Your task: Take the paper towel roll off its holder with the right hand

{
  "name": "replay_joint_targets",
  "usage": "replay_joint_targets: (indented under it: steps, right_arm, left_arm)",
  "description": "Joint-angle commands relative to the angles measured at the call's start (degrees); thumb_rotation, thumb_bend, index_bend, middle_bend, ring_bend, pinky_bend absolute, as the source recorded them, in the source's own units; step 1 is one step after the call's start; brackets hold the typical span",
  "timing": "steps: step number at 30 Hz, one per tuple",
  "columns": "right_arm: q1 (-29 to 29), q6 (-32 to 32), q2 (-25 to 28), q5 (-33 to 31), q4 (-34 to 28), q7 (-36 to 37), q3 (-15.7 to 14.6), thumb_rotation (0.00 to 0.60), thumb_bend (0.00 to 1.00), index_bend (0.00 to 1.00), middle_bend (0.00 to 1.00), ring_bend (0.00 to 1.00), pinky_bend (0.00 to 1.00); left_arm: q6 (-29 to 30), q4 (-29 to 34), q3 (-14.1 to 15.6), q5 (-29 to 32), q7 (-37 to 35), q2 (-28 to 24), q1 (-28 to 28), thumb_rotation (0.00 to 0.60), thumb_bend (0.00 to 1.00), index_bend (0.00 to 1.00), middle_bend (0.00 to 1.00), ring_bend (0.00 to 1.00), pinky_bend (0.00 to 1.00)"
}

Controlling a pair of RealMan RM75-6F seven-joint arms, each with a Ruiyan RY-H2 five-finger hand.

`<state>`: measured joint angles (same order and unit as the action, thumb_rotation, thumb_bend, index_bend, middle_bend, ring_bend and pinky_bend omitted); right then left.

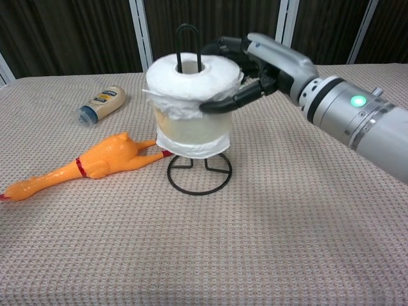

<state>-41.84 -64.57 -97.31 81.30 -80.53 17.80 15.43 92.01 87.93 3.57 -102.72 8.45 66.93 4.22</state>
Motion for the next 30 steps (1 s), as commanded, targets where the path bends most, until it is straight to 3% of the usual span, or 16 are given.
replay_joint_targets:
  steps: [1,7,13,21,23,25,30]
  right_arm:
    - [1.0,-2.1,6.7,-3.2,-11.9,-8.0,4.3,0.600,0.13,0.70,0.46,0.39,0.56]
    - [1.6,-4.4,13.0,-7.0,-23.7,-15.9,9.3,0.600,0.13,0.70,0.46,0.39,0.56]
    - [2.7,-7.1,17.6,-9.3,-32.6,-18.5,12.9,0.600,0.13,0.70,0.47,0.39,0.56]
    - [4.5,-8.6,21.5,-9.1,-38.1,-16.7,14.2,0.600,0.13,0.69,0.46,0.39,0.56]
    - [6.0,-9.0,23.5,-7.8,-39.7,-14.5,13.6,0.600,0.13,0.69,0.47,0.39,0.56]
    - [10.5,-9.5,27.5,-5.0,-38.1,-13.7,8.8,0.600,0.13,0.69,0.47,0.39,0.56]
    - [14.9,-8.5,29.9,-1.4,-29.3,-9.4,1.6,0.600,0.13,0.67,0.47,0.39,0.57]
  left_arm:
    - [-0.6,0.3,-0.1,0.4,0.2,-0.1,0.2,0.600,0.30,0.18,0.13,0.12,0.29]
    - [-1.3,0.5,0.0,0.4,0.7,-0.1,0.5,0.600,0.30,0.18,0.13,0.12,0.29]
    - [-2.0,0.7,0.0,0.7,1.1,0.0,0.8,0.600,0.30,0.18,0.13,0.12,0.29]
    - [-2.1,0.8,0.1,0.6,1.5,0.0,0.8,0.600,0.30,0.18,0.13,0.12,0.29]
    - [-2.0,0.9,0.2,0.6,1.3,-0.1,0.8,0.600,0.30,0.18,0.13,0.12,0.29]
    - [-1.7,0.9,0.0,0.7,0.9,-0.2,0.7,0.600,0.30,0.18,0.13,0.12,0.29]
    - [-1.2,0.7,0.0,0.6,0.4,-0.2,0.6,0.600,0.30,0.18,0.13,0.12,0.29]
